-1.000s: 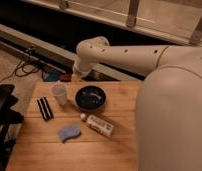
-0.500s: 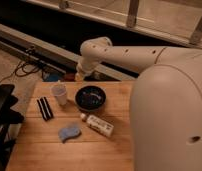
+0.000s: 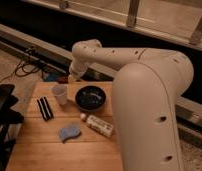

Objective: Place the pepper in the ceramic cup

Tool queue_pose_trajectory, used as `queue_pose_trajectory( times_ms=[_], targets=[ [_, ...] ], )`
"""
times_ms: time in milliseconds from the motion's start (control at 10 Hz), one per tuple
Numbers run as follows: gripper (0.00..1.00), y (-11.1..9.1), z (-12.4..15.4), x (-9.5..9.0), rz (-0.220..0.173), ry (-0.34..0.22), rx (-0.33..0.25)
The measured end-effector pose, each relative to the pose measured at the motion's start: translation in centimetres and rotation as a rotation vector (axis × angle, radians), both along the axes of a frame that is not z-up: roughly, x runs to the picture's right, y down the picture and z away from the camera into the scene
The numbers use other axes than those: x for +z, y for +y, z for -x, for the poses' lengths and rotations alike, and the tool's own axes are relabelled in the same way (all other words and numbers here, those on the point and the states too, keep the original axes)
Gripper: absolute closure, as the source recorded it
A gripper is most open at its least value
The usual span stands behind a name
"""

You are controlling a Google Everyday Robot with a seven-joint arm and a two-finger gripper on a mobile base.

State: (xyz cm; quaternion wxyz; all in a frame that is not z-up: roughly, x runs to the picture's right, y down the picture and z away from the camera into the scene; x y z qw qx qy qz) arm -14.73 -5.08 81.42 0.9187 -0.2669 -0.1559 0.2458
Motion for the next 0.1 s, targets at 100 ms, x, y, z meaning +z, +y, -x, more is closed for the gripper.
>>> queue_pose_trajectory(
  times_ms=[100],
  targets=[
    [0.77, 0.23, 0.13, 0.21, 0.006, -0.002, -0.001]
  ],
)
